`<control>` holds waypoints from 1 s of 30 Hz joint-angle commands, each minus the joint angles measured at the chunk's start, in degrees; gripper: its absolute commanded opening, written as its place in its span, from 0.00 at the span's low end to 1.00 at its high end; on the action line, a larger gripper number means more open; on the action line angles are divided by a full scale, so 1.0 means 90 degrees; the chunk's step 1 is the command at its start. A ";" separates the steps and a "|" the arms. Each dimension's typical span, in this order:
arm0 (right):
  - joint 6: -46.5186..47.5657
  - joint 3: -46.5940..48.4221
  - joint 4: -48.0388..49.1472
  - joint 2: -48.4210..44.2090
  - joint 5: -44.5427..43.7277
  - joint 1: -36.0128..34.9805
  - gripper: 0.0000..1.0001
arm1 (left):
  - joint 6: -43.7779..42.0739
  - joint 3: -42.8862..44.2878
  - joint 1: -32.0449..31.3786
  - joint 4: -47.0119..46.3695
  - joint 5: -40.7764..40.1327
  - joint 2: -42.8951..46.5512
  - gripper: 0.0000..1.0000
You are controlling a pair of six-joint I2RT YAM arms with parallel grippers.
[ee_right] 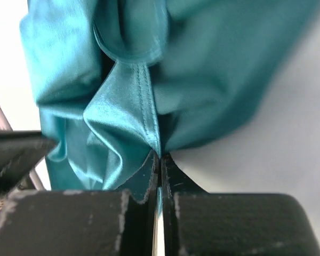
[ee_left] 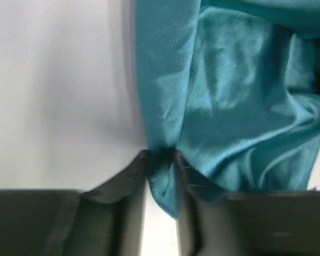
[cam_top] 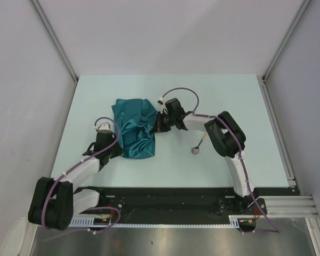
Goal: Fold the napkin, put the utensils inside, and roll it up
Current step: Flatten the napkin out
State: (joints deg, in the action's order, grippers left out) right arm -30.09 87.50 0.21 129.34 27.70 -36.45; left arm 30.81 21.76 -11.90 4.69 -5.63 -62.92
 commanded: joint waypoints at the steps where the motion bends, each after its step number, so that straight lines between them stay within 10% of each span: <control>1: -0.0221 -0.1058 0.0494 -0.1086 -0.0186 0.0046 0.00 | -0.0171 0.0394 0.0150 -0.0501 0.0215 -0.0605 0.20; 5: -0.0290 -0.2289 0.0524 -0.2103 -0.0879 -0.0120 0.00 | -0.0220 0.0677 0.0170 -0.0882 0.0244 -0.1114 0.00; 15: -0.1158 -0.4381 0.0406 -0.3960 -0.2190 -0.1516 0.13 | -0.0942 0.2658 0.0180 -0.1791 0.0977 -0.3086 0.00; 18: -0.1111 -0.4254 0.0116 -0.4155 -0.2179 -0.1614 0.37 | -0.0904 0.3256 0.0190 -0.1264 0.1035 -0.3186 0.37; 19: -0.1052 -0.4206 0.0017 -0.4262 -0.2247 -0.1576 0.43 | -0.0846 0.3189 0.0180 -0.1205 0.0958 -0.3060 0.66; 22: -0.0701 -0.3991 -0.0432 -0.4760 -0.2463 -0.1410 0.62 | -0.0699 0.2837 0.0073 -0.0572 0.0191 -0.2172 0.83; 30: -0.0192 -0.3726 -0.0658 -0.5220 -0.2170 -0.0512 0.71 | -0.0123 0.0808 -0.0133 0.0562 -0.0127 -0.0081 0.75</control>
State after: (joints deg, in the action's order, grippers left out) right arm -34.61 52.12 -4.64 83.92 7.84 -44.03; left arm 26.39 35.40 -12.56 2.50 -4.64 -67.48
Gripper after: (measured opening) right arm 0.707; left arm 0.791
